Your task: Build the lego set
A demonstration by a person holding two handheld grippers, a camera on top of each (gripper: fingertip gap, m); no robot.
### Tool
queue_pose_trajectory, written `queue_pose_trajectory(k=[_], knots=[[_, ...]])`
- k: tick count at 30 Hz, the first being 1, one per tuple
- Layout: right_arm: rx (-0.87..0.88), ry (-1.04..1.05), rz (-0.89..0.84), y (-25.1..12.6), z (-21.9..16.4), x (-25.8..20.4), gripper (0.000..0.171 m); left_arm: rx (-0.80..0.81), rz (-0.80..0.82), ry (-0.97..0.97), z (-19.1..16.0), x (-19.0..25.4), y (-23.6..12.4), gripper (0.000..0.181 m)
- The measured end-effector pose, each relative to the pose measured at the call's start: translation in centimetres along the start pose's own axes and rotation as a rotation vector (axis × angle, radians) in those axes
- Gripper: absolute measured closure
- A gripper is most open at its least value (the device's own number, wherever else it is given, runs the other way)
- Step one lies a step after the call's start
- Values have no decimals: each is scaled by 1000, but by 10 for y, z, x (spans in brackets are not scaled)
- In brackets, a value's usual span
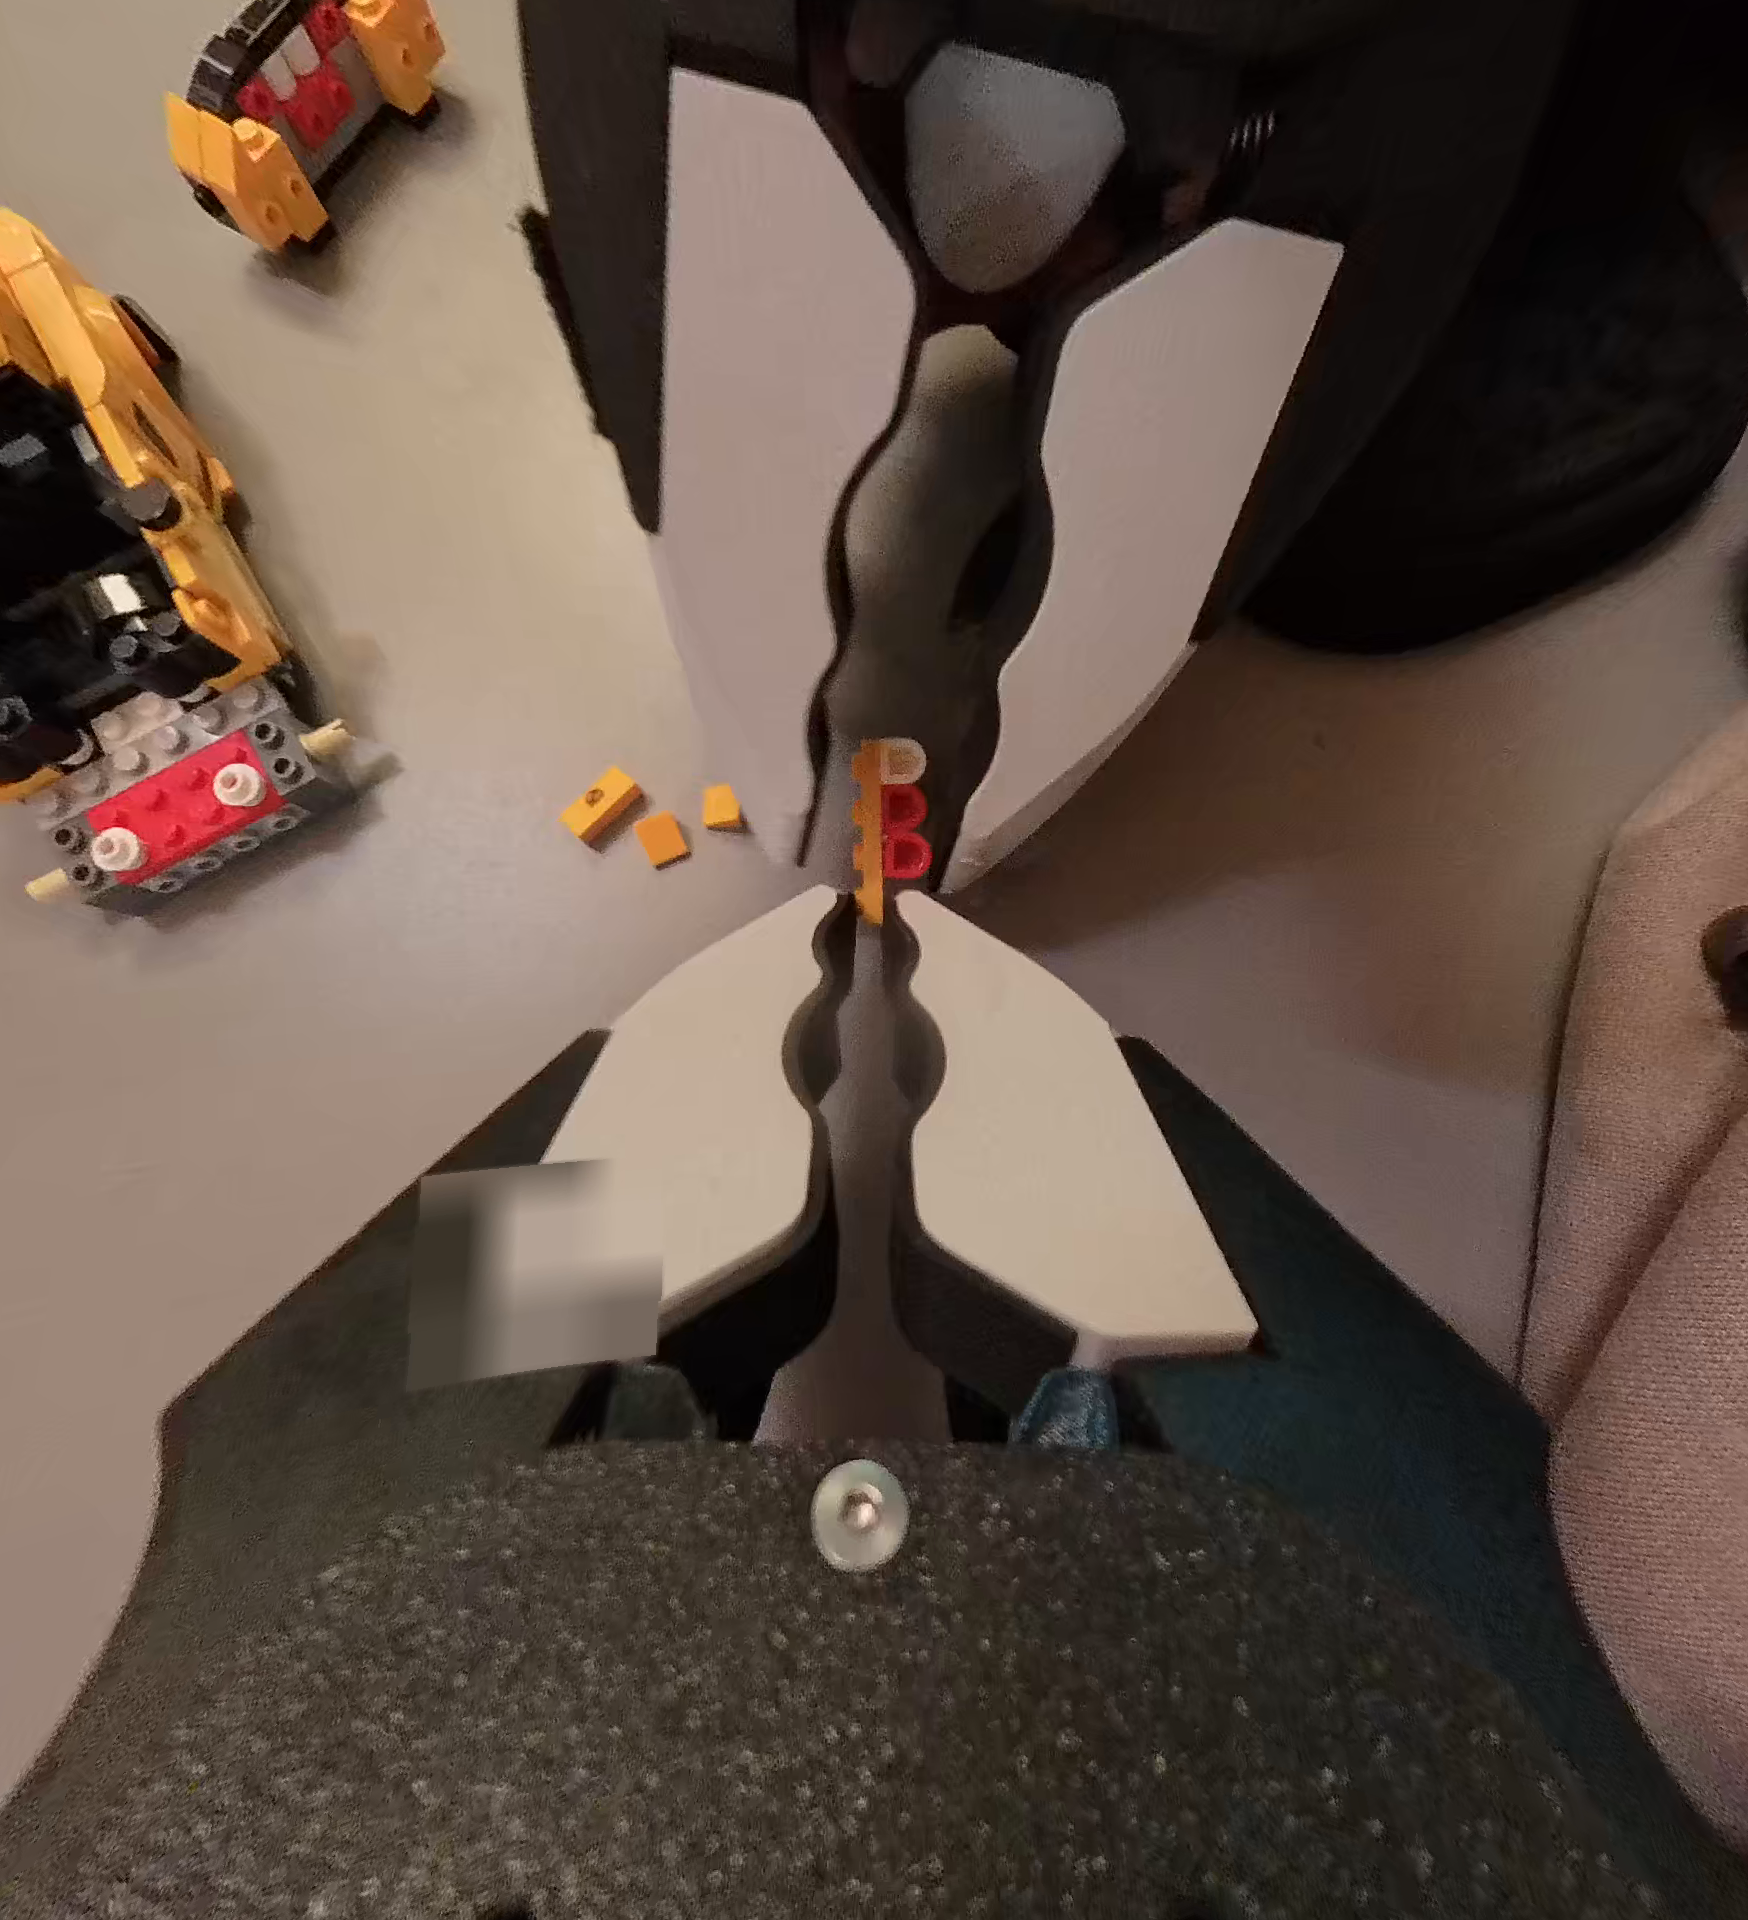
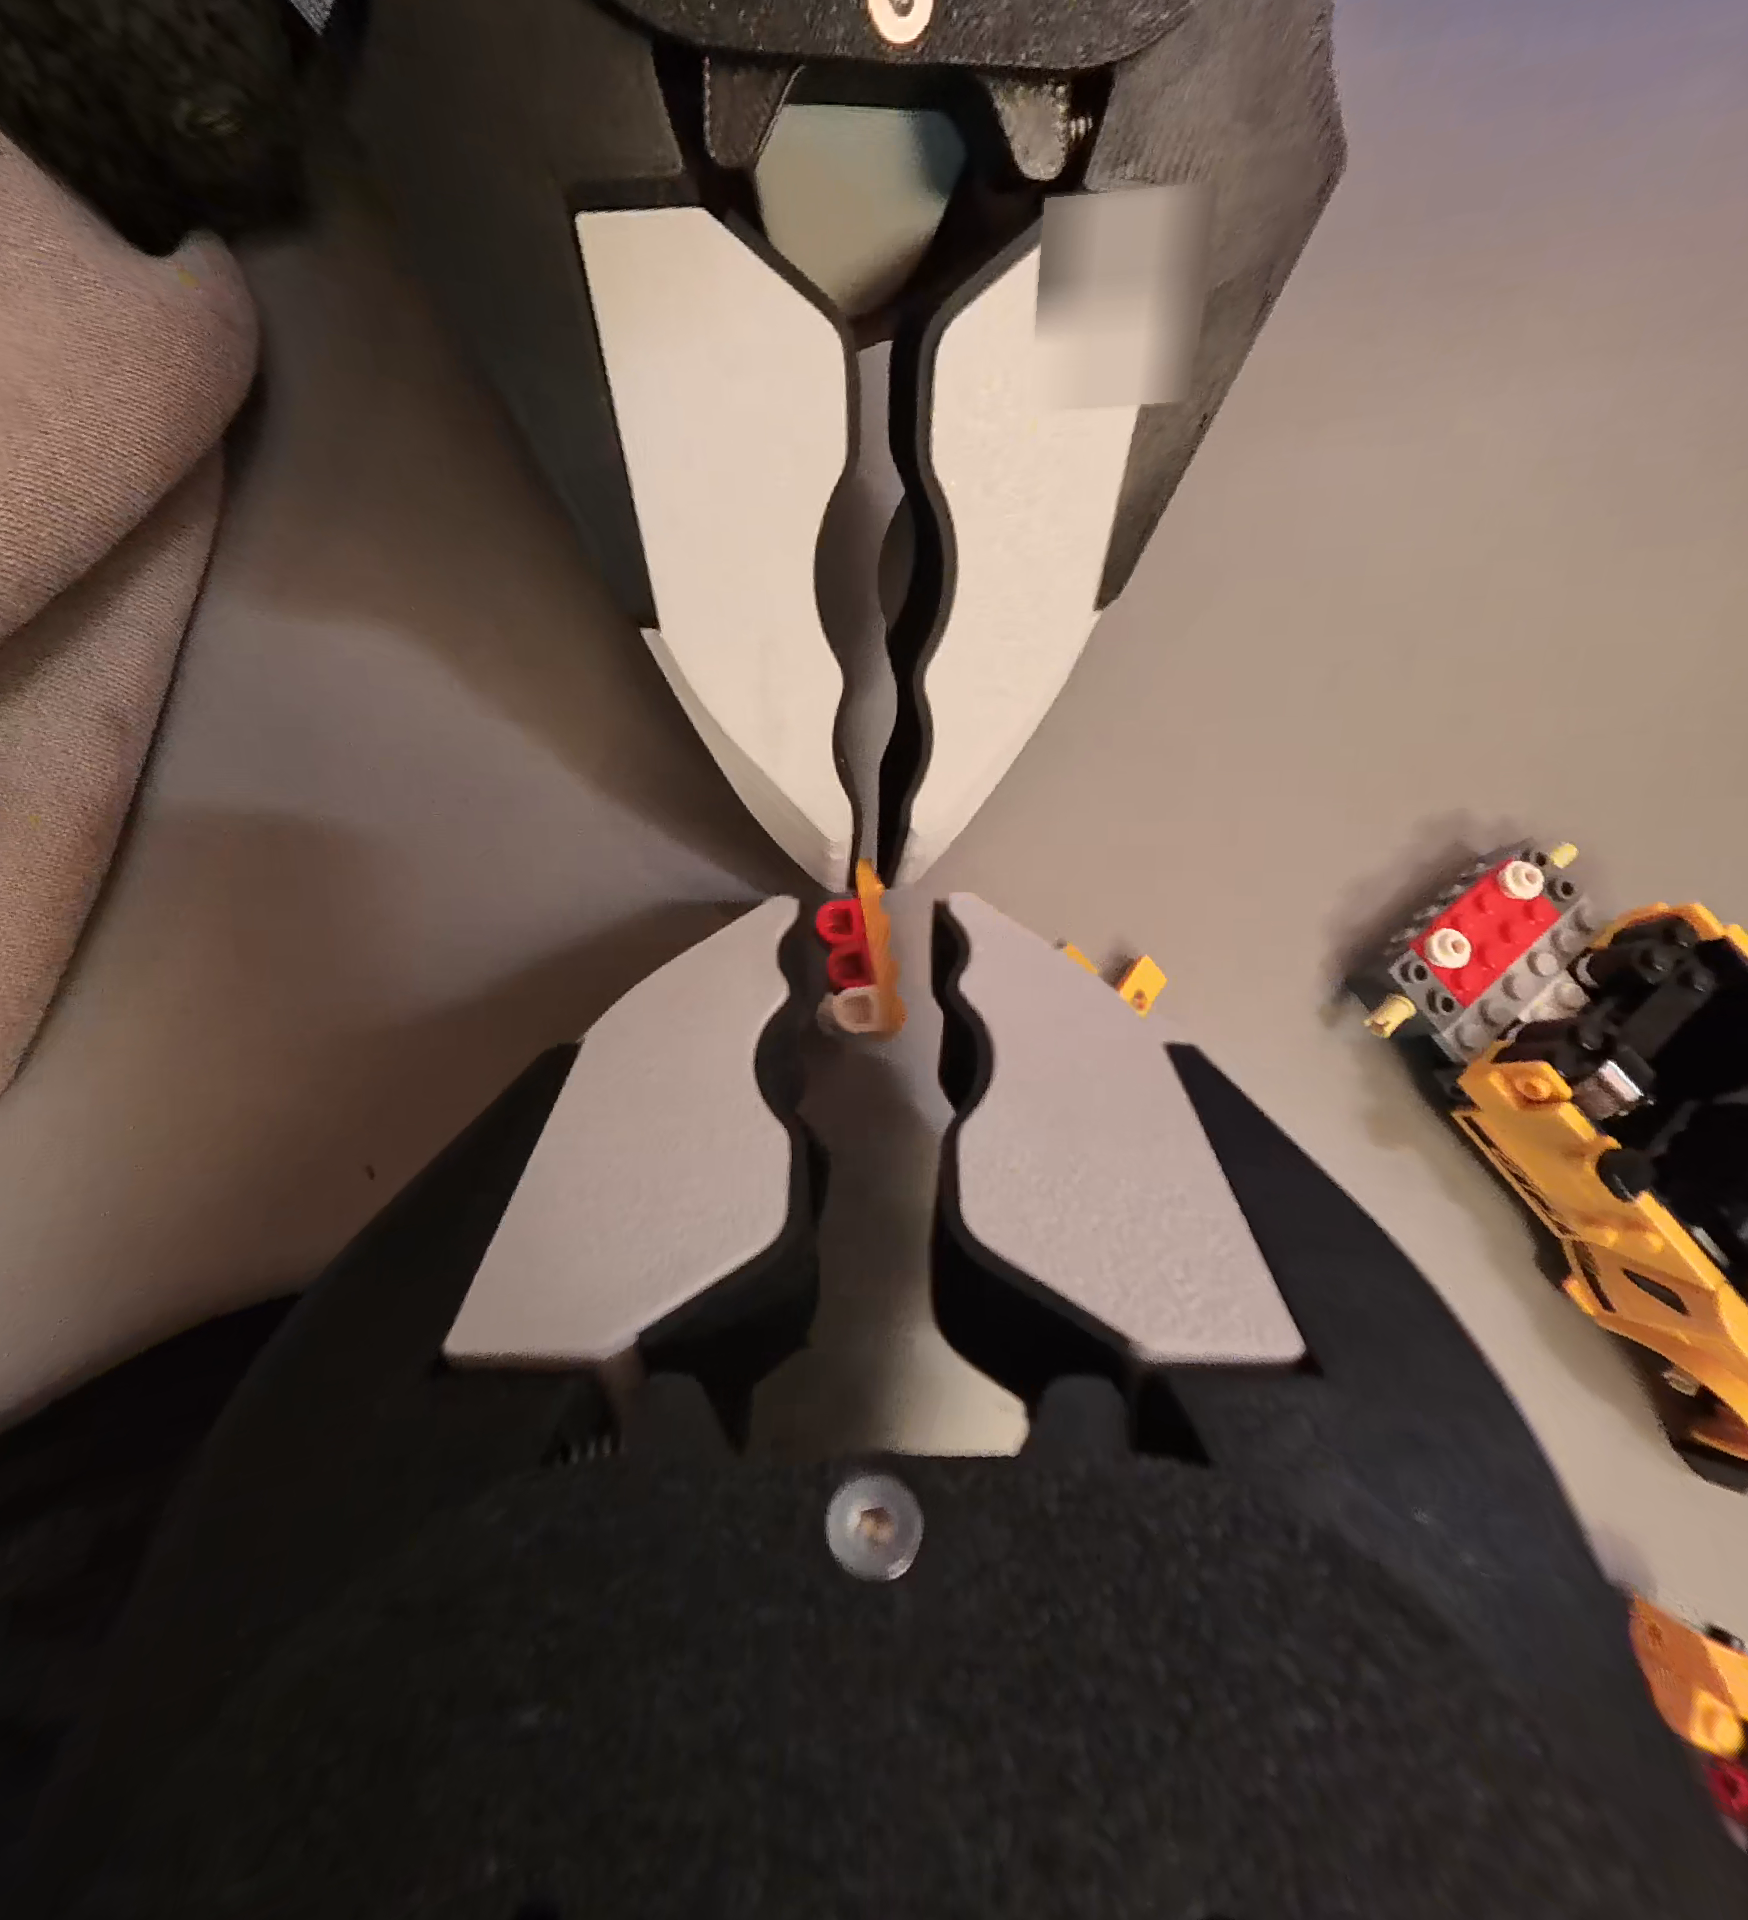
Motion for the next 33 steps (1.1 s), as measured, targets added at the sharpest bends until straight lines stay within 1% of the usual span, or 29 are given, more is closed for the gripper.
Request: queue_pose_trajectory(k=[1, 8, 13, 15, 16, 17, 18, 19, 23, 26, 28, 29, 31, 32, 33], knots=[[2, 1, 13, 0, 0, -1, 157, -2, 9, 6, 0, -1, -1, 176], [61, 3, 30, -1, 6, -2, 159, 14, 31, 53, 1, -1, -11, 177], [85, -11, 60, 0, 8, -6, 159, 37, 10, 77, -1, 3, -16, 176], [112, 11, 41, 0, 10, -4, 159, 63, -2, 28, -4, -2, -17, 176], [124, 8, 32, -3, 11, -4, 158, 92, -36, -27, -4, -4, -18, 176], [127, -8, 15, -6, 13, -4, 157, 113, -83, -93, -5, -6, -19, 176], [135, -39, -8, -10, 14, -3, 149, 116, -120, -151, -9, -9, -19, 176], [150, -70, -24, -15, 15, -4, 146, 126, -151, -202, -13, -12, -19, 177], [145, -196, -74, -15, 13, -9, 146, 241, -371, -444, -18, -14, -24, 177], [160, -247, -104, -9, 15, -12, 148, 316, -528, -573, -17, -13, -28, 177], [192, -258, -124, -10, 17, -11, 160, 329, -580, -607, -17, -12, -28, 177], [193, -236, -108, -11, 17, -11, 161, 342, -590, -625, -17, -12, -27, 177], [174, -118, -51, -12, 16, -7, 162, 380, -563, -625, -17, -16, -28, 176], [167, -31, -20, -13, 16, -4, 162, 400, -532, -598, -16, -18, -31, 172], [145, 59, 11, -14, 14, 1, 163, 410, -498, -555, -15, -18, -34, 164]])
Point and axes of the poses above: each gripper's, where its closed fingertips meet, y out along the fingers, z out of its top, x = y × z across the jaws, the point moved 5 cm from there along -y, back along the fingers, and after that the axes turned 13 degrees about y, right-handed, at the moved point
